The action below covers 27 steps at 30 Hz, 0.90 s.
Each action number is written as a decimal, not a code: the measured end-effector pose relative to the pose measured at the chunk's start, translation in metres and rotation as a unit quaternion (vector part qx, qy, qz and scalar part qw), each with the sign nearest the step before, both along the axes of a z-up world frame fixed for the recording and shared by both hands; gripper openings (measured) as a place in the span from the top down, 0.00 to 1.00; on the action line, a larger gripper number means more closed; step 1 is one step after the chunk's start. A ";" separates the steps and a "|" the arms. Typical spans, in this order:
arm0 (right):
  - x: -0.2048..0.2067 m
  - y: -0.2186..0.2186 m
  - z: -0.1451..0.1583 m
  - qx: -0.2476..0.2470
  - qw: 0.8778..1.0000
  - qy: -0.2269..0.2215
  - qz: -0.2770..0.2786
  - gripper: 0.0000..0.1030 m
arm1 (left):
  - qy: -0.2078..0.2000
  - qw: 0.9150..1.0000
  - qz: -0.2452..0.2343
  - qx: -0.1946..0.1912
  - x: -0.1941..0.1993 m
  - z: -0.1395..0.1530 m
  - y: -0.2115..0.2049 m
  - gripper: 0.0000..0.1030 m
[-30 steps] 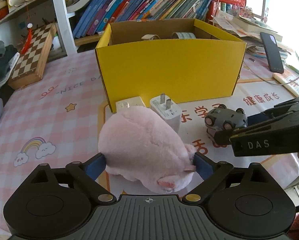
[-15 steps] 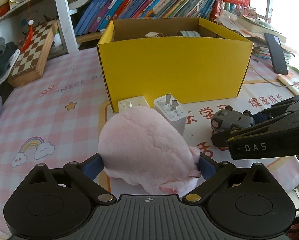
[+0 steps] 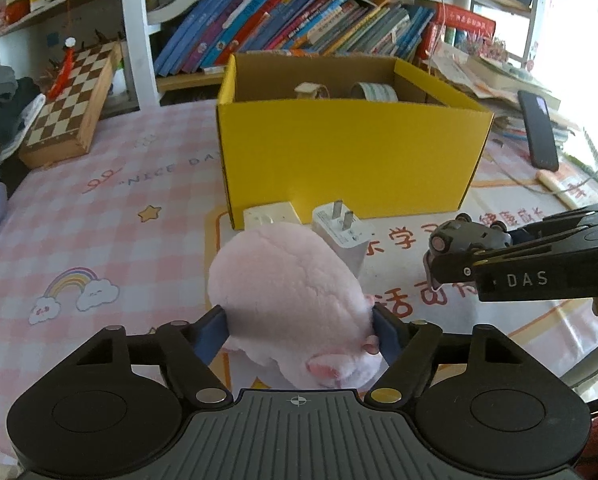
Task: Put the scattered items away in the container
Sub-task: 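Lift the toy car with the right gripper while the left gripper lifts the pig toward the box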
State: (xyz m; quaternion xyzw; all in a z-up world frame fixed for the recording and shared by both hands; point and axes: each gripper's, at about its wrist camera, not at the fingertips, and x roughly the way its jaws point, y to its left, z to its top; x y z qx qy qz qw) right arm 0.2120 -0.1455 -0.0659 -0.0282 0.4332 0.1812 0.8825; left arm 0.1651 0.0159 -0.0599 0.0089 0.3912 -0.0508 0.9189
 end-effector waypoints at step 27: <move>-0.065 -0.005 0.041 0.023 0.996 -0.066 -0.051 0.60 | -0.095 0.995 -0.011 -0.011 -0.063 0.049 0.019 0.29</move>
